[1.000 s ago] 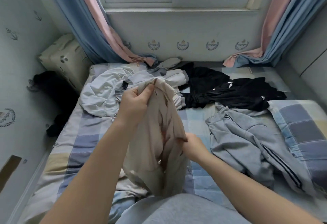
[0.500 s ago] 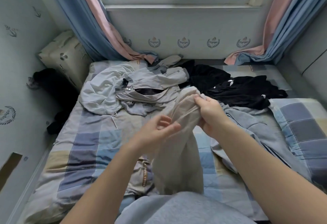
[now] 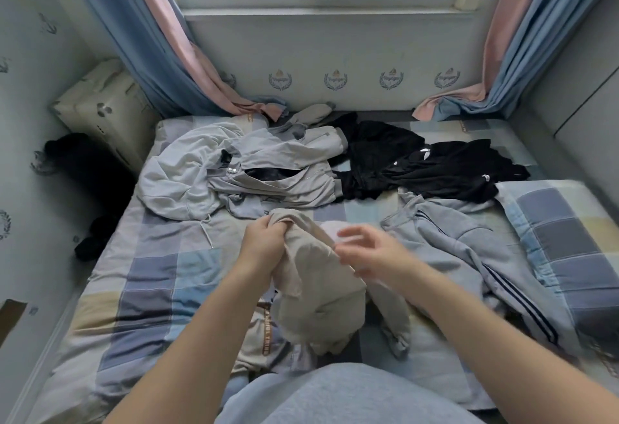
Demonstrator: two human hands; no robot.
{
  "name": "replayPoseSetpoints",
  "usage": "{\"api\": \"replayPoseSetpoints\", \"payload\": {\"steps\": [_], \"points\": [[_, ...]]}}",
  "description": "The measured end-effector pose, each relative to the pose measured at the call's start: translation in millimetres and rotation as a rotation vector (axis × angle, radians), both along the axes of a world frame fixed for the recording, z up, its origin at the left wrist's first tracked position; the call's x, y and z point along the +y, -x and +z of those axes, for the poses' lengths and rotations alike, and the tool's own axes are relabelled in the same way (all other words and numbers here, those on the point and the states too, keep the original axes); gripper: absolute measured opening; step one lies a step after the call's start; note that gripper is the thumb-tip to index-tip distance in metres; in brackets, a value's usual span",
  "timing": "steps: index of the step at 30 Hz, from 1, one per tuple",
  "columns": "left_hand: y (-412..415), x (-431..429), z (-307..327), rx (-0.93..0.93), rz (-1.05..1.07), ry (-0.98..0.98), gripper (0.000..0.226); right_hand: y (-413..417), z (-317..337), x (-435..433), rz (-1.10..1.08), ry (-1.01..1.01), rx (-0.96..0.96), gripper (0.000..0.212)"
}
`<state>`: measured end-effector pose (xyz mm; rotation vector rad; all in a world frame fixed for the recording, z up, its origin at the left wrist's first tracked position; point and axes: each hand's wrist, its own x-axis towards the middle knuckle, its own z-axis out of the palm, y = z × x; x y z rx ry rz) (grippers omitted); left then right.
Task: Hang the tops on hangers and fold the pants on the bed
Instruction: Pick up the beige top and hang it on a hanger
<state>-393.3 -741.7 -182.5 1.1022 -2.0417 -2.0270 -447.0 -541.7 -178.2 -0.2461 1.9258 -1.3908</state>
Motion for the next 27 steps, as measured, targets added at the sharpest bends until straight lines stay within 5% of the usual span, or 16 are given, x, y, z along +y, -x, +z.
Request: {"api": "replayPoseSetpoints", "payload": {"steps": [4,12,14,17,22,27], "points": [[6,13,24,-0.011,0.073,-0.260,0.013,-43,-22,-10,0.272,-0.140,0.106,0.091],[11,26,68,0.031,-0.010,-0.658,0.025,-40,-26,-34,-0.167,-0.015,0.326,0.007],[11,22,70,0.058,0.001,-0.685,0.024,-35,-27,-29,-0.208,0.024,0.376,0.027],[12,12,68,0.109,0.054,-0.698,0.037,-28,-29,-21,-0.263,0.118,0.397,0.030],[17,-11,54,0.121,0.152,-0.632,0.018,-5,-18,-6,-0.492,0.171,0.424,0.025],[20,-16,47,0.085,0.191,-0.656,0.028,14,-4,7,-0.312,0.224,0.344,0.021]]}}
